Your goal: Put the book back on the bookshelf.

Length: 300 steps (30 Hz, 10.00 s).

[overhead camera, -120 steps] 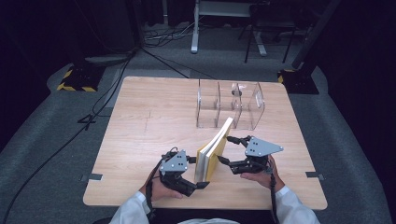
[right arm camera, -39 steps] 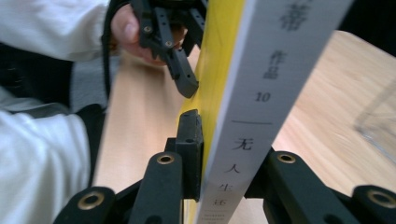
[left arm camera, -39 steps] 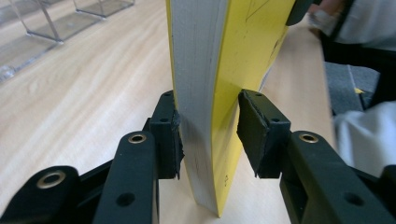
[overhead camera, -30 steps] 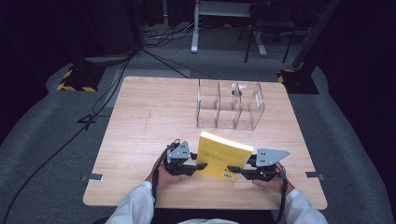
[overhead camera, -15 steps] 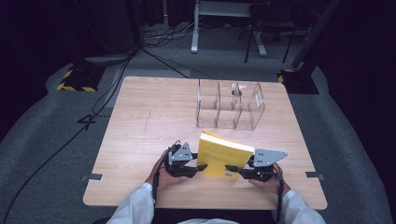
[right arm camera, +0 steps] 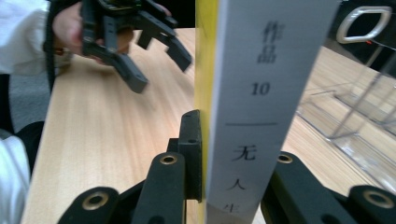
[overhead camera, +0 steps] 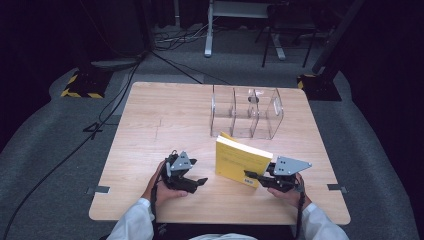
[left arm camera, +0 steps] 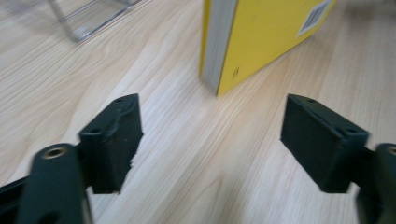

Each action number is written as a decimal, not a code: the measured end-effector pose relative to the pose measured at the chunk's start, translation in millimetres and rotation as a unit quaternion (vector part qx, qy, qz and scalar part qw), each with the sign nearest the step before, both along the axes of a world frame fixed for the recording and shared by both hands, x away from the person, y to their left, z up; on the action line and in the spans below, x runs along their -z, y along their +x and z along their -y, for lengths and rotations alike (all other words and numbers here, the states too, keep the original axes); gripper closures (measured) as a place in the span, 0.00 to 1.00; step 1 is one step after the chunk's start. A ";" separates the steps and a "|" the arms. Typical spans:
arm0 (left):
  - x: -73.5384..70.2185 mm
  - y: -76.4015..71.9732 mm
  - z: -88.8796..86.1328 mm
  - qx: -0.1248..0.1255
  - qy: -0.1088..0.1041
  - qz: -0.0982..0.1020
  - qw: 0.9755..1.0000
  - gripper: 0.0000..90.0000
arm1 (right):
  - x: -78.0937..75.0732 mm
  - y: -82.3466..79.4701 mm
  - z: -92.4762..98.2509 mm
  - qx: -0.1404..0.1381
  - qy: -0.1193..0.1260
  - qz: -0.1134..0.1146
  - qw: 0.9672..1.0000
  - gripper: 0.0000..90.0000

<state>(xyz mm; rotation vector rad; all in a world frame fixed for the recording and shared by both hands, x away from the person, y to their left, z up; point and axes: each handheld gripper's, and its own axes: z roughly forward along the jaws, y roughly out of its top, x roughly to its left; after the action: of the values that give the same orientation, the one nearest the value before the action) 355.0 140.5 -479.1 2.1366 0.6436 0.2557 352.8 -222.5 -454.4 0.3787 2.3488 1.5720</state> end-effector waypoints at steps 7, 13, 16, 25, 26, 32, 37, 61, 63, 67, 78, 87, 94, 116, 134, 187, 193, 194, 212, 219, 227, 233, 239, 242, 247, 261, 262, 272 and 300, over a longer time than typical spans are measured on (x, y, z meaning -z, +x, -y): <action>6.8 -9.1 -30.1 -0.049 0.041 -0.006 0.998 0.19 | -3.8 2.0 6.3 0.029 0.005 0.007 1.000 0.85; 12.9 -15.7 -46.6 -0.081 0.067 -0.014 0.994 0.19 | -9.1 3.6 13.6 0.055 0.010 0.012 0.998 0.85; 15.0 -17.4 -49.7 -0.091 0.071 -0.020 0.993 0.19 | -12.6 4.9 20.0 0.073 0.014 0.018 0.997 0.85; 24.9 -13.2 -51.8 -0.105 0.075 -0.035 0.991 0.18 | -27.4 4.7 38.0 0.117 0.018 0.043 0.992 0.85; 25.1 -13.1 -51.8 -0.107 0.072 -0.037 0.991 0.18 | -29.5 4.8 40.7 0.121 0.018 0.045 0.991 0.85; 24.9 -13.2 -51.6 -0.107 0.076 -0.036 0.991 0.18 | -40.5 5.1 56.1 0.154 0.032 0.057 0.986 0.85; 25.2 -12.6 -51.3 -0.106 0.075 -0.035 0.991 0.17 | -47.1 4.1 63.5 0.171 0.037 0.068 0.982 0.85; 25.5 -11.6 -50.4 -0.103 0.071 -0.038 0.991 0.17 | -68.6 29.3 81.4 0.259 0.048 0.094 0.960 0.85; 25.5 -11.3 -50.3 -0.102 0.072 -0.038 0.992 0.17 | -68.6 34.9 79.5 0.264 0.043 0.093 0.959 0.85; 25.5 -11.3 -50.1 -0.102 0.071 -0.039 0.991 0.17 | -69.3 48.9 72.7 0.278 0.031 0.093 0.955 0.85; 25.5 -12.0 -49.4 -0.094 0.073 -0.036 0.992 0.17 | -65.2 79.0 56.2 0.314 0.015 0.084 0.946 0.85; 25.0 -12.1 -49.6 -0.088 0.076 -0.033 0.993 0.17 | -56.9 94.9 45.3 0.341 0.011 0.076 0.937 0.85; 25.2 -12.3 -49.3 -0.088 0.074 -0.035 0.993 0.18 | -48.8 105.6 35.7 0.358 0.009 0.068 0.931 0.85; 25.5 -12.4 -48.6 -0.090 0.073 -0.035 0.993 0.18 | -13.2 125.9 22.0 0.393 0.012 0.045 0.918 0.85; 25.5 -12.6 -48.4 -0.091 0.072 -0.035 0.993 0.18 | -12.7 132.6 18.8 0.403 0.034 0.056 0.913 0.85; 25.6 -13.4 -48.0 -0.093 0.072 -0.036 0.992 0.18 | -5.7 100.1 53.7 0.383 0.045 0.021 0.922 0.50; 25.6 -13.3 -48.0 -0.093 0.072 -0.035 0.992 0.18 | -10.1 95.4 58.1 0.361 0.008 0.025 0.932 0.48; 25.6 -13.3 -48.1 -0.093 0.072 -0.035 0.992 0.18 | -10.3 94.5 58.0 0.359 0.005 0.025 0.933 0.47; 25.6 -13.3 -48.1 -0.093 0.072 -0.036 0.992 0.18 | -32.5 76.7 61.8 0.302 -0.077 0.015 0.950 0.41; 25.5 -13.0 -48.1 -0.093 0.073 -0.036 0.992 0.17 | -33.0 74.7 64.4 0.296 -0.083 0.007 0.952 0.41; 25.5 -12.5 -47.9 -0.092 0.072 -0.036 0.993 0.17 | -34.2 67.3 63.4 0.283 -0.079 -0.016 0.956 0.40; 25.5 -12.6 -47.8 -0.092 0.073 -0.035 0.992 0.17 | -37.5 49.6 50.0 0.253 -0.114 -0.011 0.961 0.38; 25.5 -12.5 -47.8 -0.092 0.073 -0.036 0.992 0.17 | -30.9 44.4 46.7 0.241 -0.136 -0.010 0.961 0.35; 25.6 -12.5 -47.8 -0.092 0.072 -0.036 0.993 0.17 | -27.1 38.0 46.9 0.226 -0.148 -0.006 0.963 0.34; 25.5 -12.5 -47.8 -0.092 0.073 -0.036 0.992 0.17 | -22.6 26.4 50.0 0.212 -0.159 -0.003 0.964 0.33; 25.6 -12.5 -47.7 -0.092 0.072 -0.037 0.993 0.17 | -13.0 3.9 73.7 0.201 -0.162 -0.013 0.966 0.32; 25.5 -12.5 -47.8 -0.092 0.072 -0.036 0.992 0.17 | -12.1 2.8 75.6 0.200 -0.165 -0.013 0.966 0.32; 25.5 -12.3 -47.7 -0.092 0.072 -0.037 0.993 0.17 | 1.0 -7.4 97.6 0.210 -0.178 -0.033 0.961 0.32; 25.6 -12.5 -47.6 -0.093 0.072 -0.036 0.992 0.17 | 45.6 -33.7 170.2 0.278 -0.133 -0.114 0.945 0.30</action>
<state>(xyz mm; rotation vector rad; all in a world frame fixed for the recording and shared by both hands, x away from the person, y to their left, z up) 342.4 188.1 -504.7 2.2339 0.8911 0.3360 319.1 -392.7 -500.0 1.0925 2.2830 0.9777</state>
